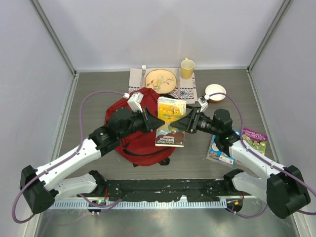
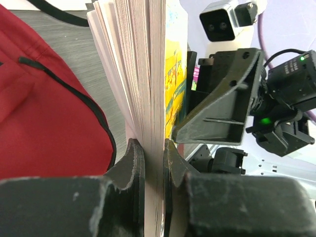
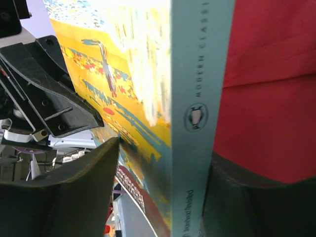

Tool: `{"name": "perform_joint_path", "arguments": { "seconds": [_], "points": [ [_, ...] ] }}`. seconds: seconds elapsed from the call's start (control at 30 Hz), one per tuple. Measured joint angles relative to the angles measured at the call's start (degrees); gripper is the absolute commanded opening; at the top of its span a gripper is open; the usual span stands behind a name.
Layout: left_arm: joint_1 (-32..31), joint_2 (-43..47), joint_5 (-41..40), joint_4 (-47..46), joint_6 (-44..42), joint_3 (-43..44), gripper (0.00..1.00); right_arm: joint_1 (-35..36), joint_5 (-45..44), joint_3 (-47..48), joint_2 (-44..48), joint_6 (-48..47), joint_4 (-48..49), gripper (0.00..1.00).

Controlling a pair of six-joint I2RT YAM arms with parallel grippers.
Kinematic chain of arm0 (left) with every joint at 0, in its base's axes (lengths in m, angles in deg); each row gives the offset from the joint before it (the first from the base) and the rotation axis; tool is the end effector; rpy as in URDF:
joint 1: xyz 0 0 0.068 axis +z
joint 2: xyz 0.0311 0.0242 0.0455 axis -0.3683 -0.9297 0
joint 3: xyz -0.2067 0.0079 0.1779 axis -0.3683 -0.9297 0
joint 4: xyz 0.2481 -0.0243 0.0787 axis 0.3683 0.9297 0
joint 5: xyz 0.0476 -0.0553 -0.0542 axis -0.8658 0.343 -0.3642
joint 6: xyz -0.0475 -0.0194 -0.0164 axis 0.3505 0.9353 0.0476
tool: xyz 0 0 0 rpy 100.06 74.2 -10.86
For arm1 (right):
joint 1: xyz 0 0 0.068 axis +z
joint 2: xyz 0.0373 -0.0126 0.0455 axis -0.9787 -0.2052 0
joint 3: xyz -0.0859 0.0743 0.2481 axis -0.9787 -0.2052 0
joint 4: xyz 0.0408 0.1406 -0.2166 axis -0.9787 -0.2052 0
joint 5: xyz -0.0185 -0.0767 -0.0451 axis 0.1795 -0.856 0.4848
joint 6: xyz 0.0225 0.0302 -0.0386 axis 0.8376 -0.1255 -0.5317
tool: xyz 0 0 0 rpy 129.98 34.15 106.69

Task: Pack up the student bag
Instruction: Pick up the book from the center of the board.

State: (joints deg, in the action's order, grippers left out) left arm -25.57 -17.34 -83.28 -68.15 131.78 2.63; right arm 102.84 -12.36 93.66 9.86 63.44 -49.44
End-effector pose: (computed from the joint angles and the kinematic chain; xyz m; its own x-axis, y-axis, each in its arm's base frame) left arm 0.1643 -0.1807 0.3280 -0.6926 -0.3366 -0.6380 0.3913 0.5678 -0.7243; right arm 0.1992 0.1168 0.2552 -0.8143 0.3294 -0.4779 -0.4013 0.2754 0.8736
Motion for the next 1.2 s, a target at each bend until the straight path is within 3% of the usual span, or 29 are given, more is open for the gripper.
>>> {"name": "perform_joint_path", "arguments": {
  "seconds": [0.07,0.1,0.17,0.2,0.27,0.33,0.4,0.67,0.87,1.2],
  "points": [
    [0.00,0.39,0.22,-0.46,-0.04,-0.15,0.00,0.00,0.15,-0.59,0.02,0.72,1.68,0.33],
    [0.00,0.76,0.09,-0.50,-0.11,-0.31,0.00,0.00,0.55,-0.70,0.09,1.31,2.45,0.17],
    [0.26,1.60,-0.70,-0.59,-0.26,-1.07,0.11,0.00,1.18,-0.72,0.48,1.97,4.35,0.04],
    [0.35,2.05,-0.76,-0.63,-0.24,-1.29,0.33,0.00,1.36,-0.74,0.72,2.32,4.66,0.01],
    [0.26,2.89,-1.22,-0.37,-0.37,-1.33,0.59,0.11,1.53,-0.74,0.94,2.75,5.31,0.01],
    [0.28,4.09,-2.23,0.11,-0.81,-1.36,0.82,0.17,1.84,-0.81,1.51,3.10,5.49,0.01],
    [0.26,6.05,-3.78,0.39,-0.94,-1.36,0.97,0.17,2.08,-0.83,1.90,3.32,5.70,0.01],
    [0.35,13.18,-8.24,-0.17,-1.60,-2.84,1.00,0.22,5.73,-3.30,2.69,8.72,11.72,0.01],
    [0.96,9.73,-7.17,-3.06,-1.42,-3.21,1.00,0.22,8.55,-3.58,2.80,15.72,21.35,0.01],
    [2.60,4.74,0.74,-16.02,1.84,-5.09,1.00,0.02,11.52,-4.50,-0.83,28.41,40.44,0.01]
  ]
}}
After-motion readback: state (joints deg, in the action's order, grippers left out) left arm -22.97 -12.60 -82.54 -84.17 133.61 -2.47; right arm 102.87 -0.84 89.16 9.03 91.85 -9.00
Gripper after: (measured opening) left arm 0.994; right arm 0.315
